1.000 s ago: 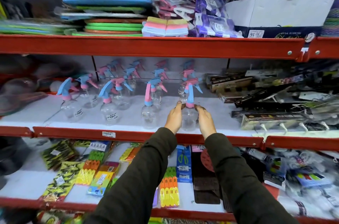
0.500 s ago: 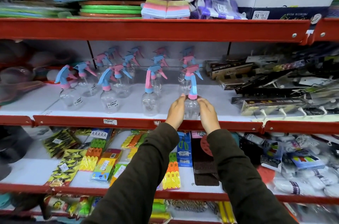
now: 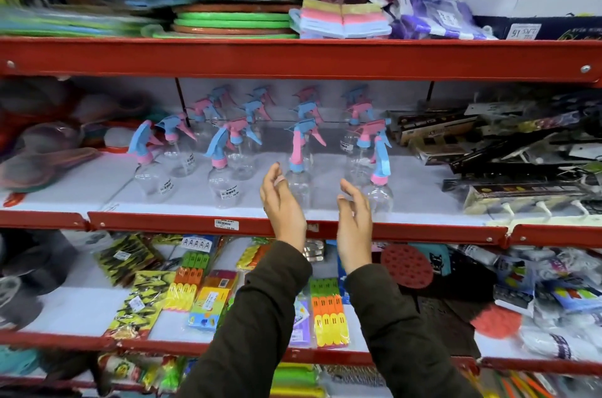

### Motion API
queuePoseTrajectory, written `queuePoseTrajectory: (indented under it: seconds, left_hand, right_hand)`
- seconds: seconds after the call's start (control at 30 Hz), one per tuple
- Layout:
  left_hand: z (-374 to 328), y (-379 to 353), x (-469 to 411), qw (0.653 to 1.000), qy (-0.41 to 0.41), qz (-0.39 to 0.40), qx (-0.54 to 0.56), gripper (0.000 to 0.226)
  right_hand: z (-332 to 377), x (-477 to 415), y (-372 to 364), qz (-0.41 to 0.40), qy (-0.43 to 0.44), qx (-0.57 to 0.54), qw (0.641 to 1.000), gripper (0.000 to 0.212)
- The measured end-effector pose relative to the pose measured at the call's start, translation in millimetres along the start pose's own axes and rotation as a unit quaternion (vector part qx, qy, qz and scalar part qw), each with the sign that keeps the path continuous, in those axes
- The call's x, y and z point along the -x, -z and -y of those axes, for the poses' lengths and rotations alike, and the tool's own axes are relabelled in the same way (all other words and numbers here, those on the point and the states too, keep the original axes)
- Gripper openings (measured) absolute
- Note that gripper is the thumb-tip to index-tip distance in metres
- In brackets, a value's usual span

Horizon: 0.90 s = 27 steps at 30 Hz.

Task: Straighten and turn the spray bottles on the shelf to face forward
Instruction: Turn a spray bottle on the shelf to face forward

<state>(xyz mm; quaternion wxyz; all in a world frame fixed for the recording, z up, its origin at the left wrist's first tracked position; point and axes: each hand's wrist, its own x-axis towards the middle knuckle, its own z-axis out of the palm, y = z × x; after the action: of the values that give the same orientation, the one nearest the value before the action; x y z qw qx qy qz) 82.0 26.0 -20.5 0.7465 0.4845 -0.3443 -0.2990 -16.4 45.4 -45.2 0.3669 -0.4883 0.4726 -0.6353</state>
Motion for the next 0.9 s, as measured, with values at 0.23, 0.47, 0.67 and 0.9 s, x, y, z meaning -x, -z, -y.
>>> queuePoseTrajectory:
  seconds: [0.23,0.47,0.67,0.9]
  left_hand:
    - [-6,10,-54,0.979,0.133,0.127,-0.086,0.054]
    - [-9,27,-60,0.959,0.180,0.213,-0.059,0.053]
    - [-6,38,-55,0.956,0.164,0.231,-0.074,0.053]
    - [-10,44,-48,0.956,0.158,0.235,-0.073,0.043]
  right_hand:
    - [-1,-42,-55,0.061,-0.096,0.013,0.993,0.037]
    - [0,-43,-65,0.061,-0.125,-0.005,0.990,0.037]
    - [-1,-34,-65,0.030,-0.110,0.005,0.993,0.034]
    - [7,-21,-66,0.040,-0.077,0.040,0.995,0.028]
